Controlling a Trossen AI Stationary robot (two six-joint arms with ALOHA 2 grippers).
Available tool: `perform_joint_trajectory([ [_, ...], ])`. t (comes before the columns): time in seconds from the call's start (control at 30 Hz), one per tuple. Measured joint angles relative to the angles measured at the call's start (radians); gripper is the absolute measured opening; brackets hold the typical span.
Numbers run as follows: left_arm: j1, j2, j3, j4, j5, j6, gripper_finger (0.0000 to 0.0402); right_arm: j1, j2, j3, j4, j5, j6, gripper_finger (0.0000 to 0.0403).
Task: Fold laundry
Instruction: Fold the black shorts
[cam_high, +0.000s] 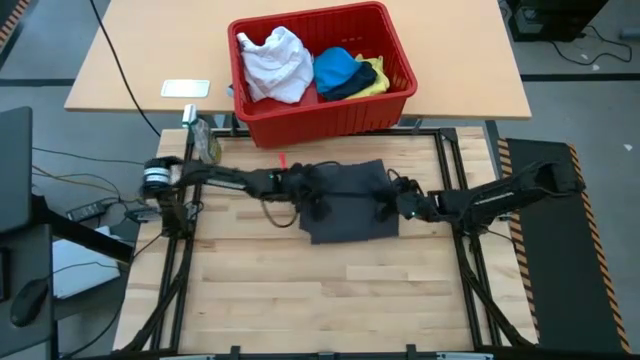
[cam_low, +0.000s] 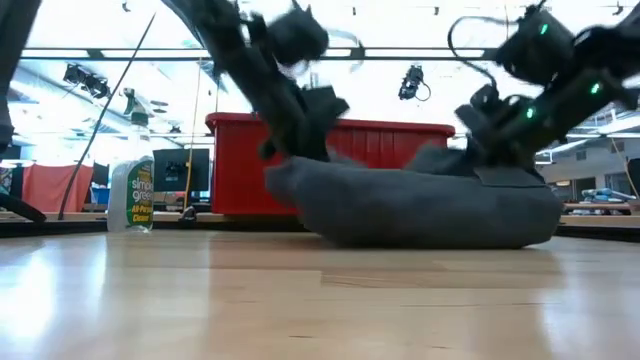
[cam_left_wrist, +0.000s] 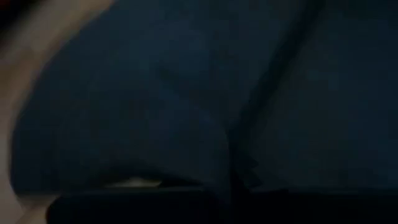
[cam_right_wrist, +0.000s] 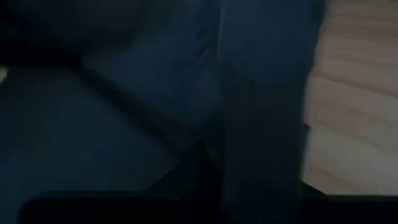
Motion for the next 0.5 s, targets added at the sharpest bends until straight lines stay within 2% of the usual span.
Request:
perform_joint_trajectory([
  [0.13,0.052,0.085,-0.001,0.055,0.044,0.002,0.0035,-0.054,0.023,-0.071,0.079,-0.021,-0.020,0.0116],
  [0.27,0.075,0.097,0.000,0.071,0.046,0.006,0.0066,-0.074,0.013,-0.089,0.087,-0.015,-0.048,0.0162],
  [0.5,0.084,-0.030,-0.003,0.022,0.034,0.113,0.0125,-0.066,-0.057,-0.073,0.151,0.026,-0.209,0.0225],
])
